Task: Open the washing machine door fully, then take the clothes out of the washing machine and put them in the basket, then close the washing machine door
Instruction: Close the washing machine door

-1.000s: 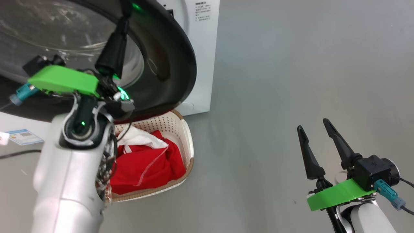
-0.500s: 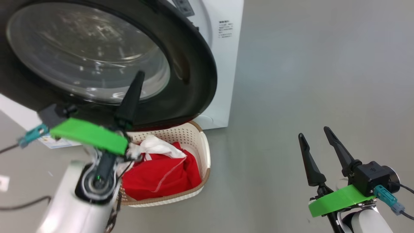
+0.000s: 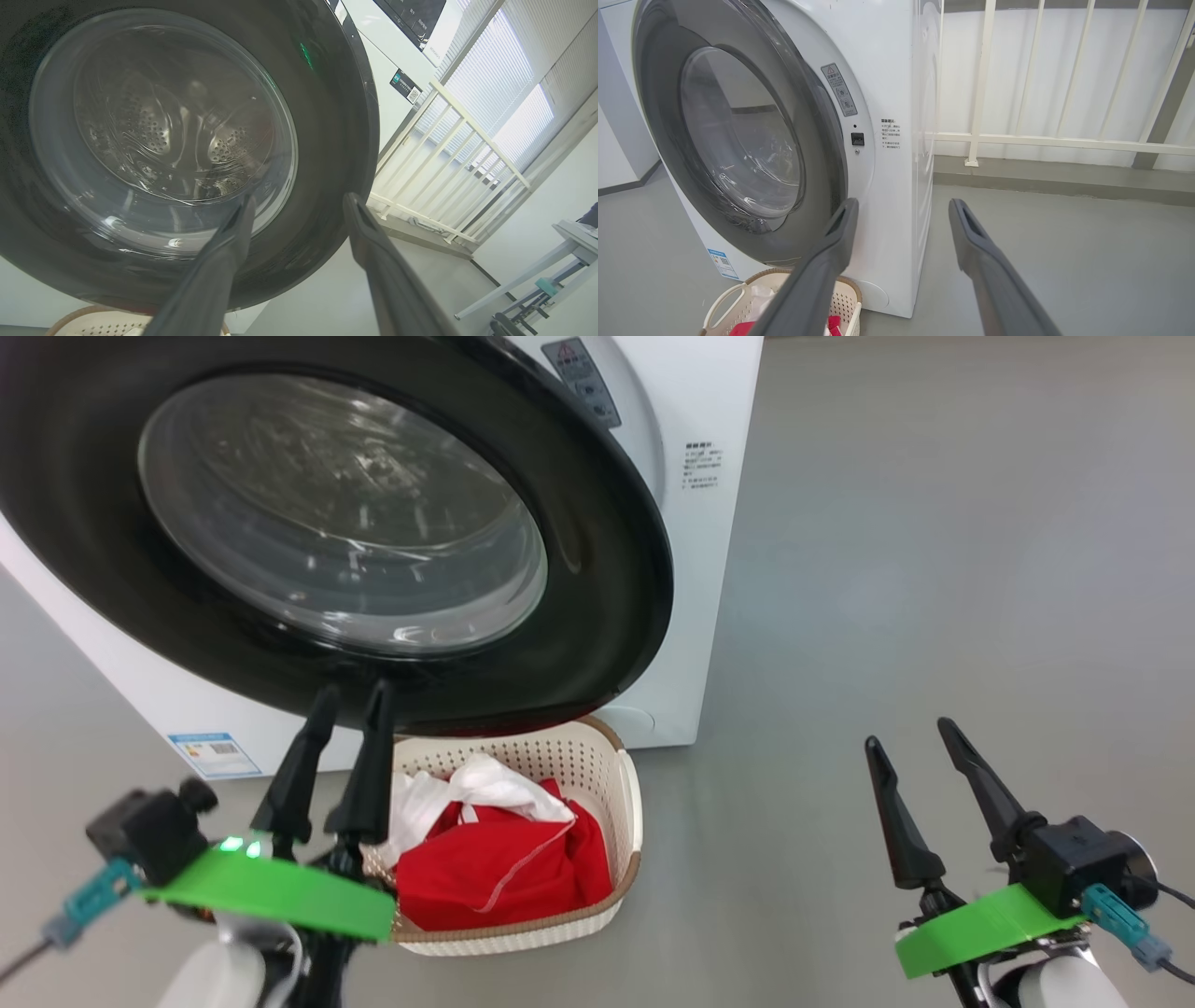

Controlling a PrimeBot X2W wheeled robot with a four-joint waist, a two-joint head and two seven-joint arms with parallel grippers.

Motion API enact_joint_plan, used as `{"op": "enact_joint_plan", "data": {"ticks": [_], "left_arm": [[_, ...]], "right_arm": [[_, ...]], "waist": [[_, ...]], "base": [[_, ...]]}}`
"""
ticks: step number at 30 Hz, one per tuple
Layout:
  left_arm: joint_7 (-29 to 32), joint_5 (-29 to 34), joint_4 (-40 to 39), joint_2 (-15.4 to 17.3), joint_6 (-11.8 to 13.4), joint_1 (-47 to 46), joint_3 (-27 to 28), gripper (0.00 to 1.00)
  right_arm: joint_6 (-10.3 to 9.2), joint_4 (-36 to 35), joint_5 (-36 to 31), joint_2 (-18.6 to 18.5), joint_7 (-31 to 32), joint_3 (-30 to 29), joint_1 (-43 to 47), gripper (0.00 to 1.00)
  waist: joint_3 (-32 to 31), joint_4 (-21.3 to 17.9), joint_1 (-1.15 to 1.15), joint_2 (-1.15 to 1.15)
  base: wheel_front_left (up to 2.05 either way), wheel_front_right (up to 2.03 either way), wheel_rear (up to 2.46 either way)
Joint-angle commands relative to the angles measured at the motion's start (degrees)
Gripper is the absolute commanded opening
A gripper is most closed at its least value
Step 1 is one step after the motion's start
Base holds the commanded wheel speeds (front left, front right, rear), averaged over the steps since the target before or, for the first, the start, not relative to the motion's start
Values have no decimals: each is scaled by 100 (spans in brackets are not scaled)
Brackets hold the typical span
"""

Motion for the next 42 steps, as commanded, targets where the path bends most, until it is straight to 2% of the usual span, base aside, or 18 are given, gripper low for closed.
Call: {"op": "enact_joint_plan", "data": {"ticks": [1,9,14,24,42], "left_arm": [[-87,260,-255,190,98,38,206,100],[-155,1767,-1013,17,484,1030,654,100],[-156,2272,-1147,-113,499,1479,850,100],[-157,3213,-1096,-114,380,1920,942,100],[-158,3594,-924,-264,186,2013,971,100]], "right_arm": [[34,-163,0,-48,-51,80,-10,100],[34,-187,24,-48,-72,-27,222,100],[34,-231,20,-48,-77,-11,361,100],[34,-481,-53,-48,-80,82,708,100],[34,-499,-13,-48,-81,65,820,100]], "waist": [[-98,36,0,0],[-459,79,0,0],[-558,83,0,0],[-702,78,0,0],[-744,62,0,0]], "base": [[0,0,0],[0,0,0],[0,0,0],[0,0,0],[0,0,0]]}}
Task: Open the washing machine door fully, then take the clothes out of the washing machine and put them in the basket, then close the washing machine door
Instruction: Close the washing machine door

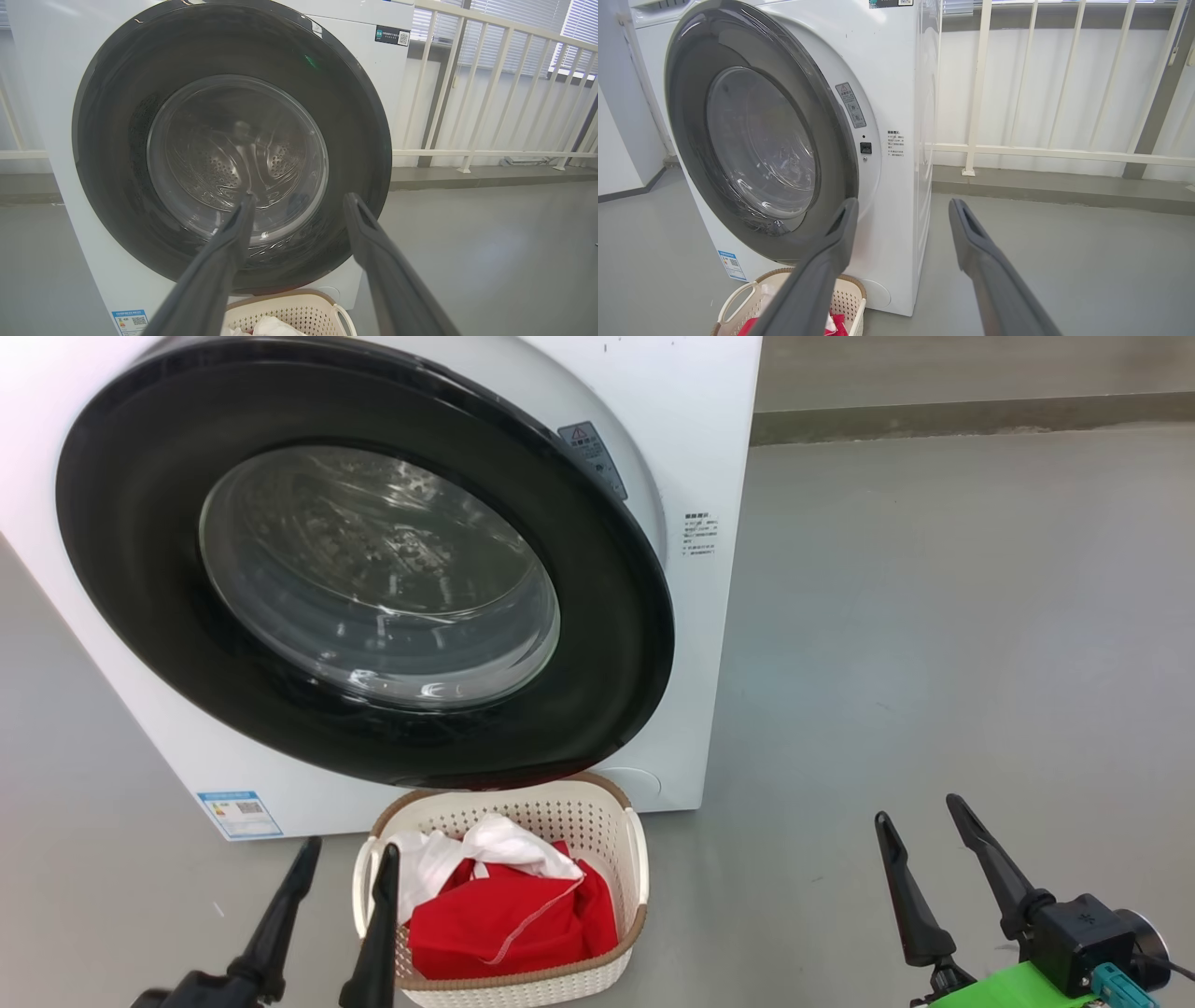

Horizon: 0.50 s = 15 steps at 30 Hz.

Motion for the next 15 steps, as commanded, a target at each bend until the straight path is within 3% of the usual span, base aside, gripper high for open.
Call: {"op": "enact_joint_plan", "data": {"ticks": [1,5,6,7,8,9,15], "left_arm": [[-69,40,-105,29,-44,-80,229,100],[-69,85,-103,15,-72,-80,215,100],[-69,91,-111,9,-79,-82,207,100],[-69,95,-121,2,-90,-86,199,100],[-69,100,-132,-3,-104,-93,184,100],[-69,108,-142,-6,-119,-100,168,100],[-69,107,-235,-46,-189,-159,66,100]], "right_arm": [[34,-146,22,-66,-37,139,-63,100],[34,-143,25,-66,-37,127,-46,100],[34,-123,14,-66,-37,133,-40,80],[34,-103,6,-66,-37,136,-42,45],[34,-80,-1,-66,-37,134,-46,18],[34,-63,-11,-66,-37,125,-54,0],[34,60,-130,-66,-37,115,-164,0]], "waist": [[4,4,0,0],[27,33,0,0],[36,45,0,0],[48,61,0,0],[63,87,0,0],[81,116,0,0],[215,355,0,0]], "base": [[0,0,0],[0,0,0],[0,0,0],[0,0,0],[0,0,0],[0,0,0],[0,0,0]]}}
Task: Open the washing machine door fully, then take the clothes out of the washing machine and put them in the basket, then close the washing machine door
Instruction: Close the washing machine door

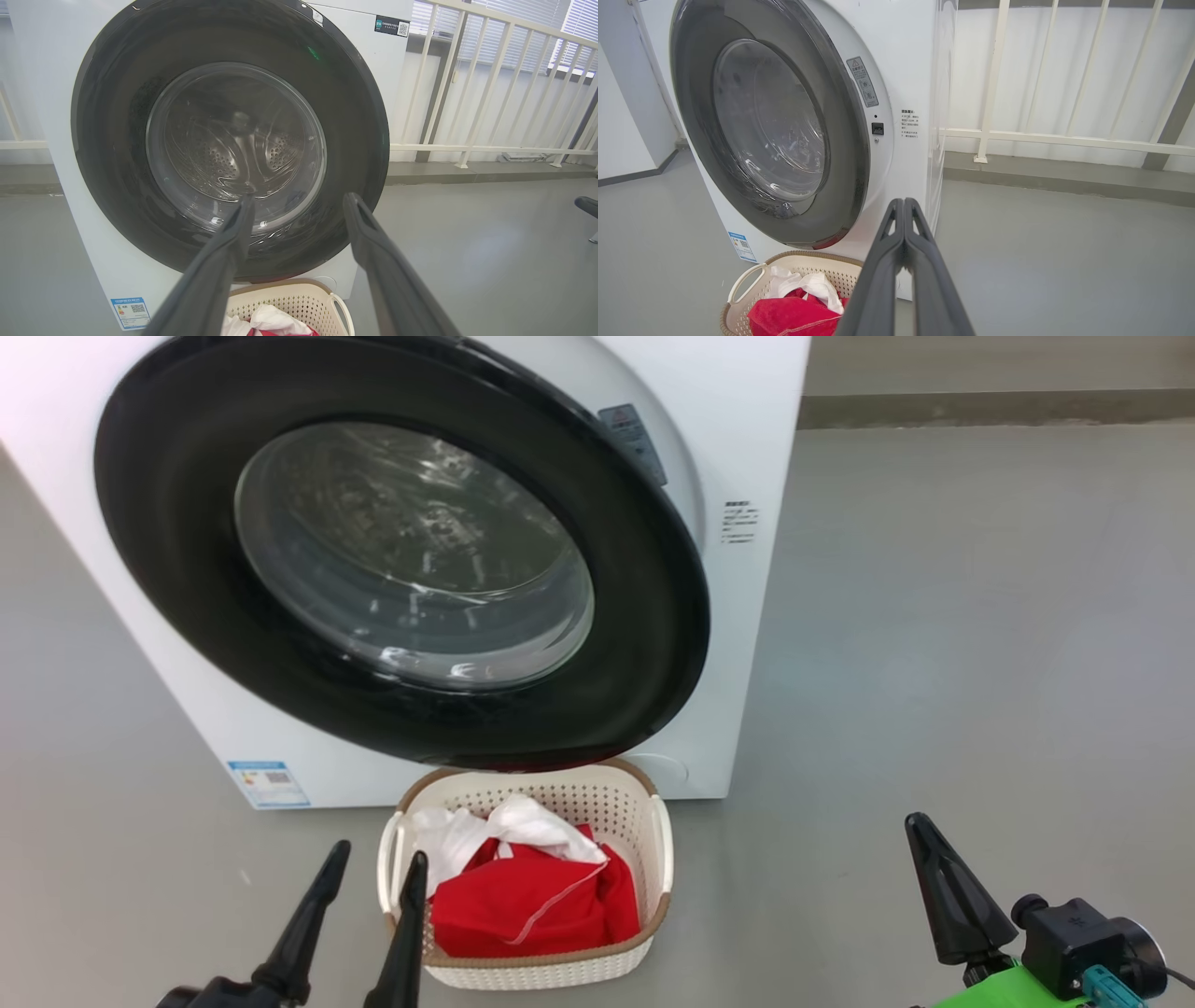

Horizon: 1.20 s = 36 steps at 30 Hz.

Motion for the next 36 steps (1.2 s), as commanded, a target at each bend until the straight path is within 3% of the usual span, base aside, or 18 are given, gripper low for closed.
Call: {"op": "enact_joint_plan", "data": {"ticks": [1,14,36], "left_arm": [[-69,-6,-180,-17,-49,-227,176,100],[-69,-149,-396,-82,-223,-496,118,100],[-69,-90,-425,-440,-536,-972,167,100]], "right_arm": [[34,-91,-85,-67,-37,144,-192,0],[34,250,-248,-67,57,575,-938,0],[34,1467,-282,-67,43,867,-3217,0]], "waist": [[110,164,0,0],[690,667,0,0],[1668,1148,0,0]], "base": [[0,0,0],[0,0,0],[0,0,0]]}}
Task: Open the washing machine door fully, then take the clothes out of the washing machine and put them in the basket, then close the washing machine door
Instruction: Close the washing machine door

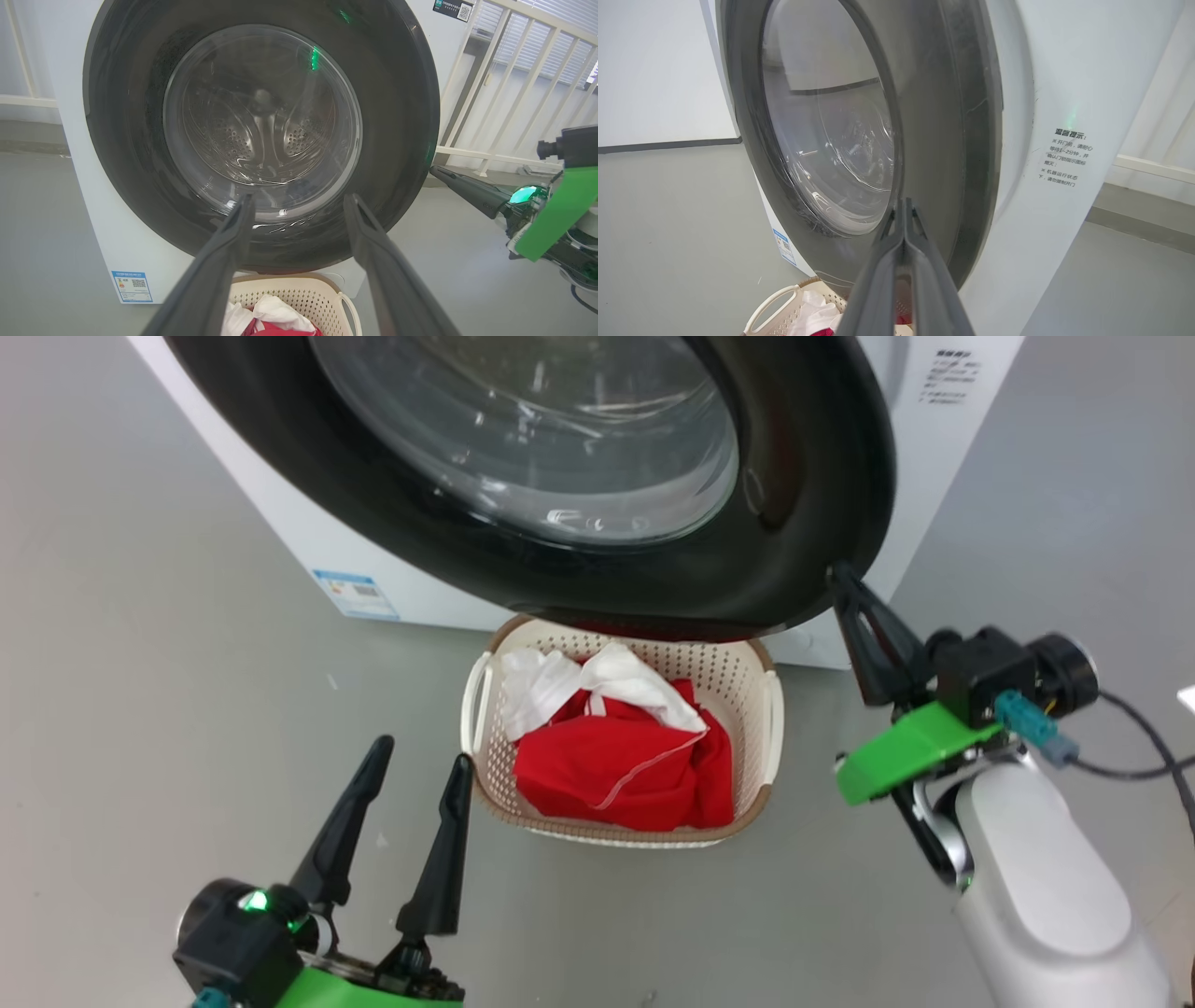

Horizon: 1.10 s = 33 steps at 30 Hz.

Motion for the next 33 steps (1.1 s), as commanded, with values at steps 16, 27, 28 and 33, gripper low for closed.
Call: {"op": "enact_joint_plan", "data": {"ticks": [16,27,28,33], "left_arm": [[-68,196,-140,-149,-213,-475,348,100],[-68,269,-127,-248,-273,-555,364,100],[-68,274,-127,-253,-277,-567,366,100],[-68,291,-128,-269,-294,-610,356,100]], "right_arm": [[28,543,-426,44,-128,-321,-1390,0],[28,1125,-752,3,-130,-659,-1971,0],[28,1213,-788,-16,-130,-708,-2067,0],[28,1569,-936,-80,-130,-832,-2492,0]], "waist": [[728,440,0,0],[817,406,0,0],[833,398,0,0],[908,367,0,0]], "base": [[0,0,0],[0,0,0],[0,0,0],[0,0,0]]}}
